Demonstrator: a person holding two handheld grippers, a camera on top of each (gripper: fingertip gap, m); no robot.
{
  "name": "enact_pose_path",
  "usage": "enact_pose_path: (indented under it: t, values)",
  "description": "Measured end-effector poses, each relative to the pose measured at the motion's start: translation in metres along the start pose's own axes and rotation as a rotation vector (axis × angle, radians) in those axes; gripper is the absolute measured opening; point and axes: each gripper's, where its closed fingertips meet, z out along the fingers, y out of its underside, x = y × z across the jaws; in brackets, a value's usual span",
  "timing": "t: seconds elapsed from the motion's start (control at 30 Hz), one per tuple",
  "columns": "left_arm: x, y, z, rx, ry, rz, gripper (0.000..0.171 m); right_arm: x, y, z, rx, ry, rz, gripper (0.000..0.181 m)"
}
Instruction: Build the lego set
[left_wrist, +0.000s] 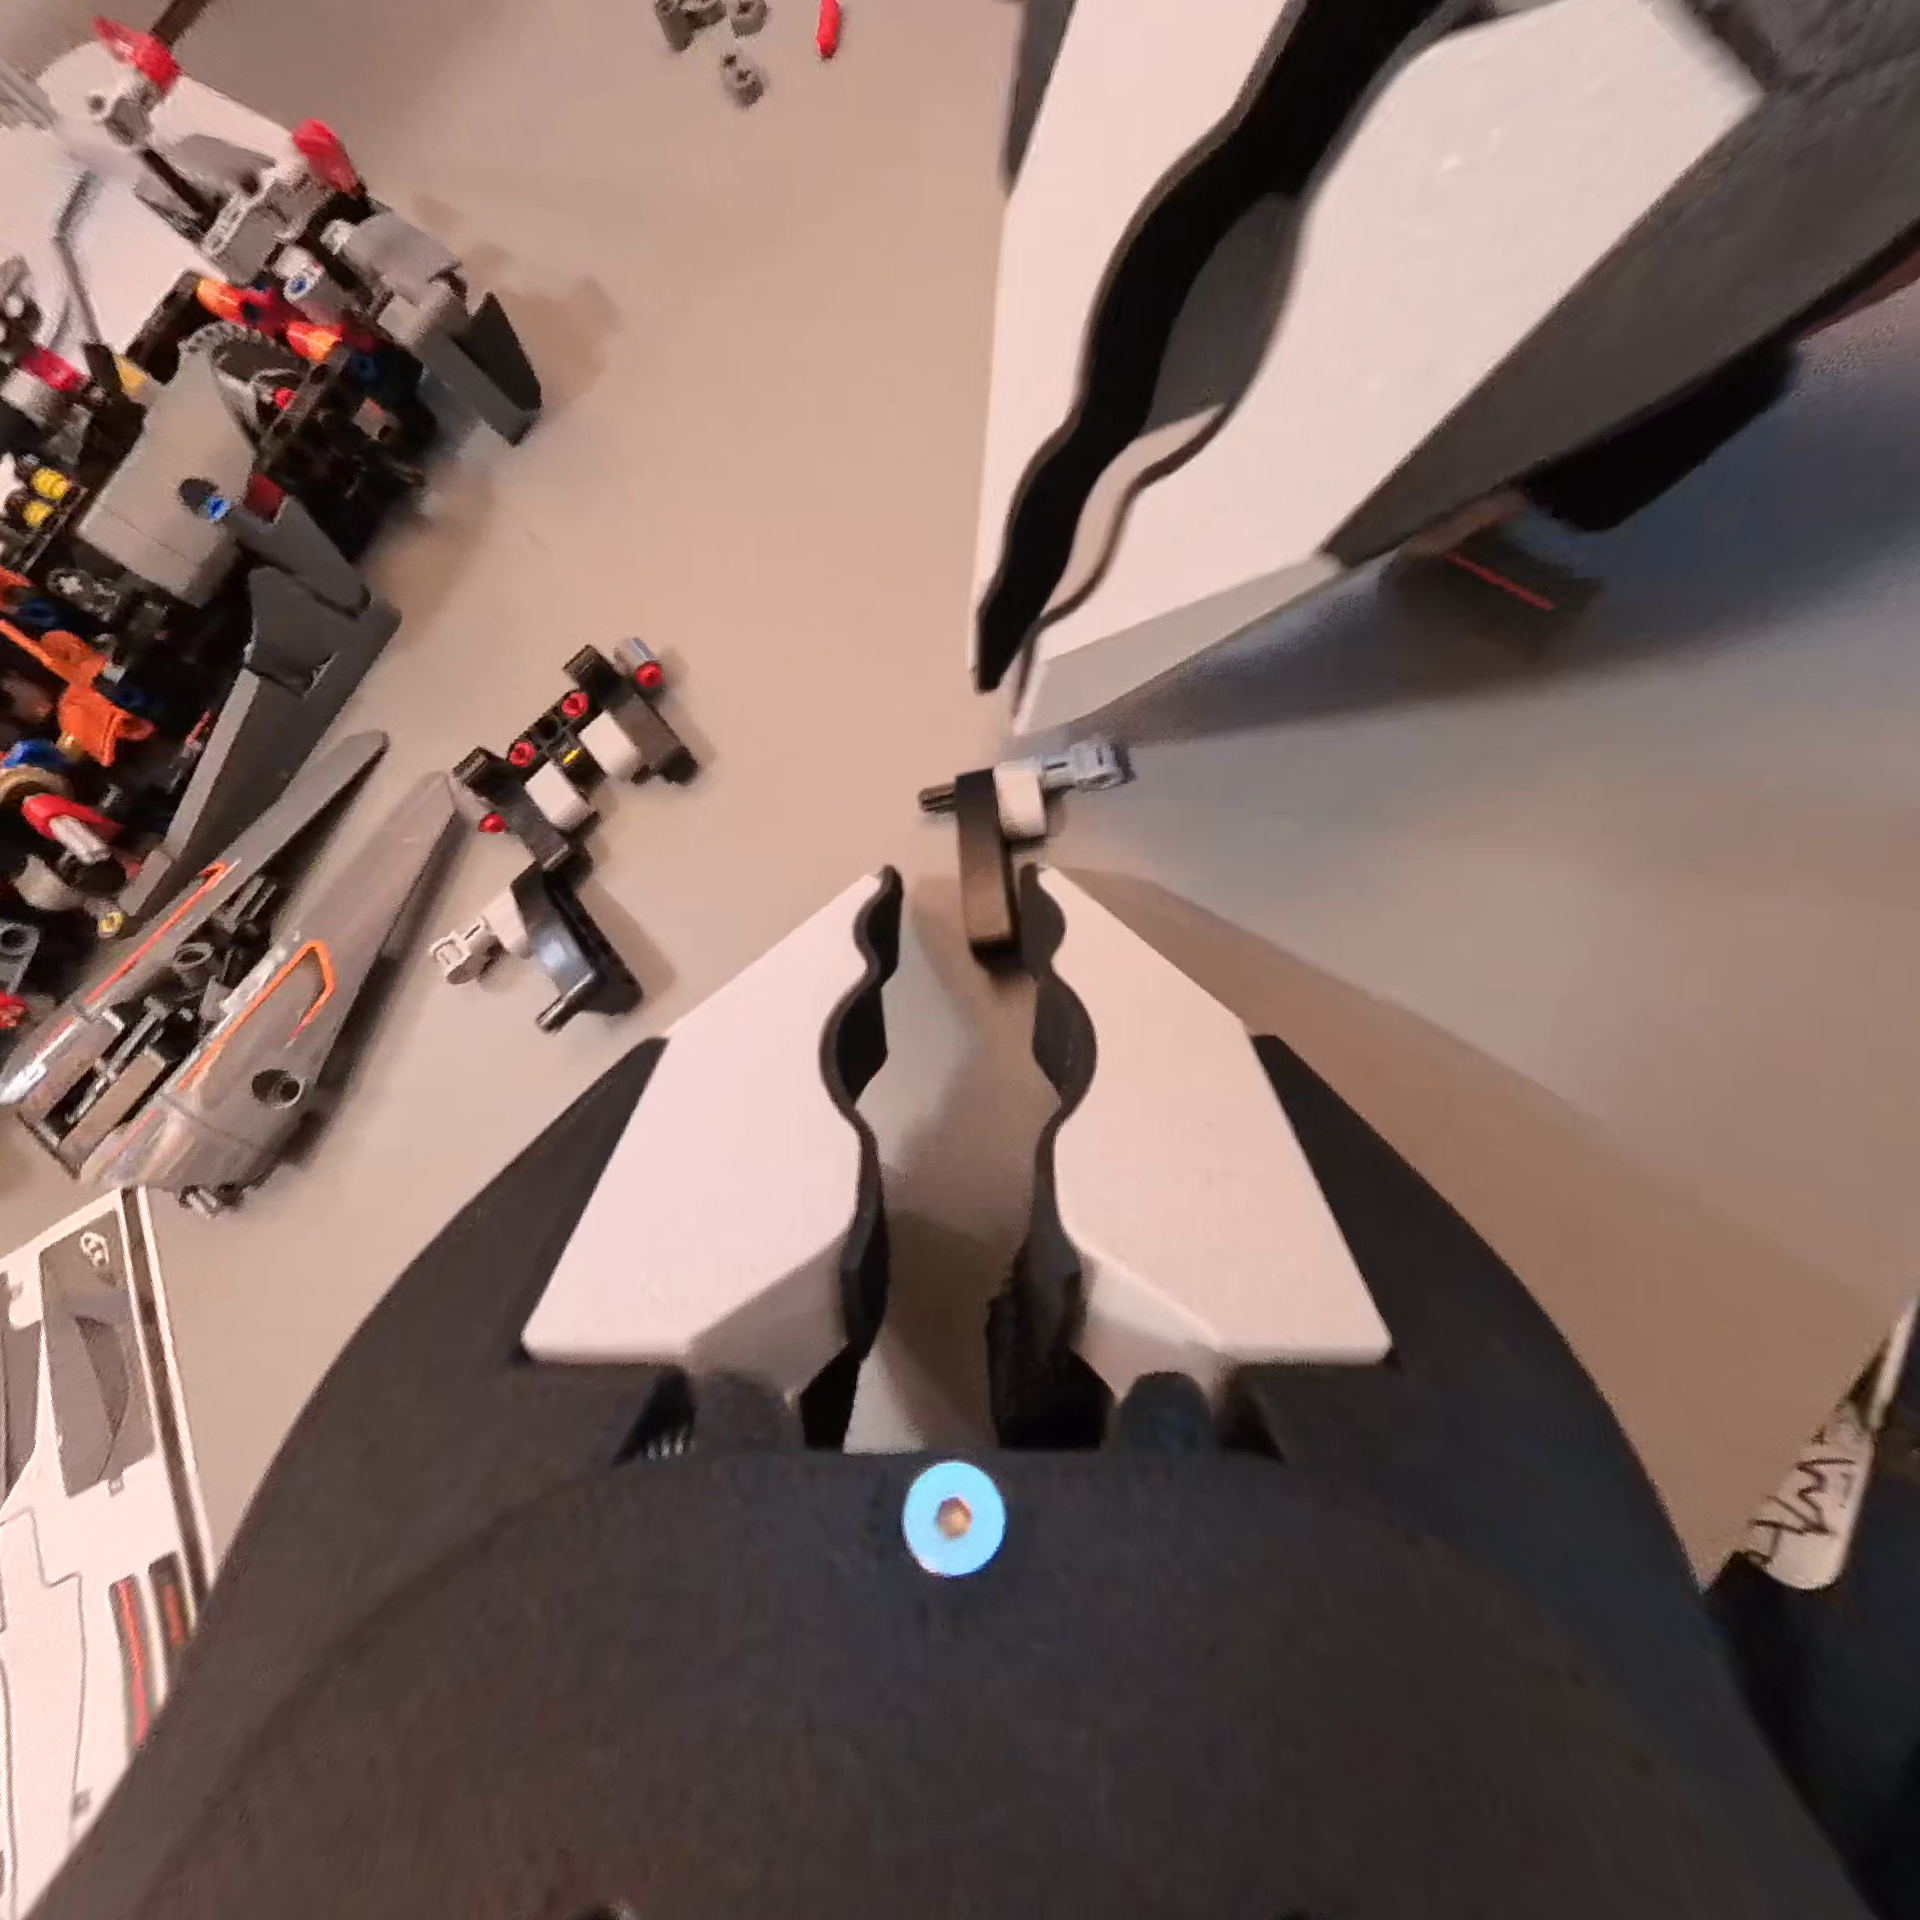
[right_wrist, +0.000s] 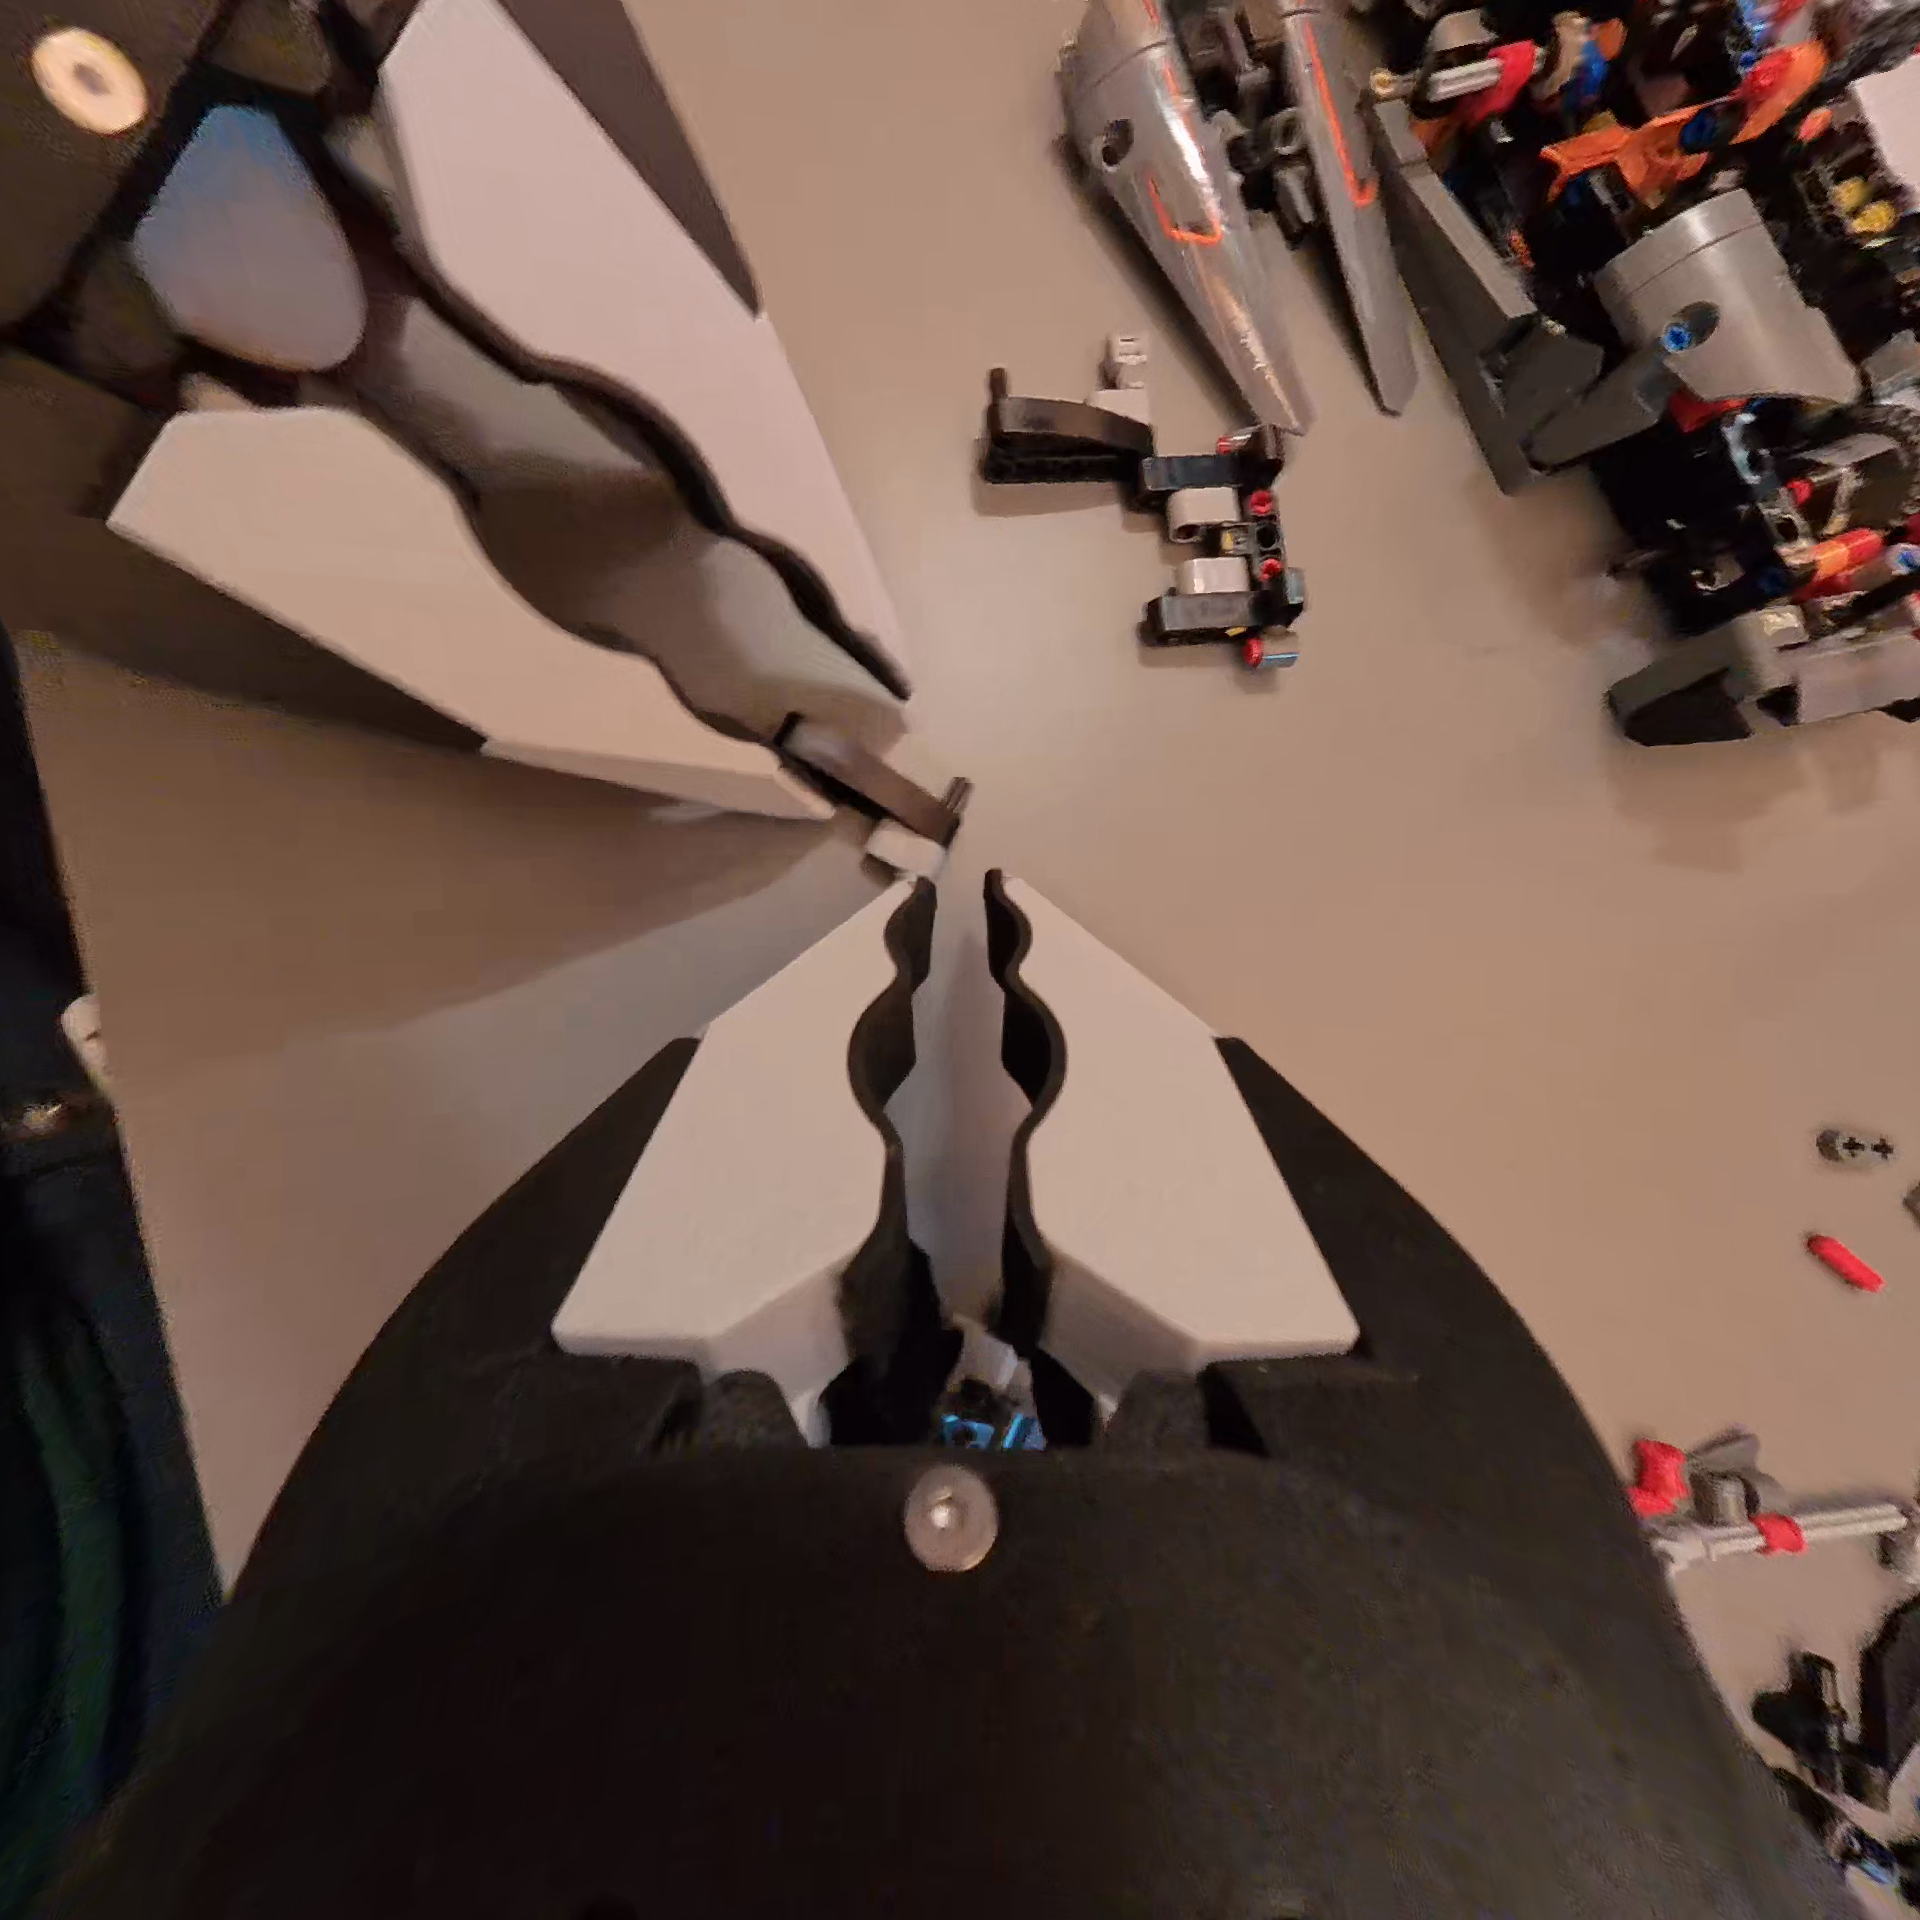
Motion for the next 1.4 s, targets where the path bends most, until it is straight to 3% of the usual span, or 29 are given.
enact_pose_path:
  t: [0.1, 0.2, 0.3, 0.57, 0.77, 0.93, 1.1, 1.3, 1.4]
  values:
    - [0.001, 0.005, -0.003, 0.002, 0.033, -0.025, 0.022, -0.009, 0.002, -0.004, -0.012, -0.048, 0.017, 0.013]
    - [0.004, 0.007, -0.004, 0.002, 0.04, -0.015, 0.008, -0.016, 0.003, -0.001, -0.042, -0.065, 0.027, 0.018]
    - [0.009, 0.004, -0.003, -0.009, 0.047, -0.017, 0.008, -0.013, 0.006, 0.008, -0.073, -0.032, 0.017, 0.011]
    - [0.022, -0.002, -0.004, 0.039, 0.107, -0.003, 0.021, -0.003, 0.007, 0.009, -0.09, -0.037, -0.041, 0.005]
    - [-0.012, -0.008, -0.026, 0.135, 0.098, 0.017, 0.033, -0.001, 0.007, 0.008, -0.08, -0.057, -0.033, 0.013]
    - [-0.042, 0.0, -0.031, 0.103, 0.063, 0.065, 0.032, 0.007, 0.009, -0.009, -0.042, -0.058, 0.018, 0.017]
    - [-0.048, 0.003, -0.03, 0.101, 0.07, 0.139, 0.033, 0.007, 0.011, -0.024, -0.026, -0.071, 0.032, 0.02]
    - [-0.052, -0.003, -0.025, 0.13, 0.081, 0.185, 0.034, -0.007, 0.011, 0.002, -0.095, -0.068, -0.043, 0.02]
    - [-0.061, -0.01, -0.026, 0.165, 0.072, 0.21, 0.033, -0.009, 0.008, 0.008, -0.097, -0.064, -0.062, 0.007]
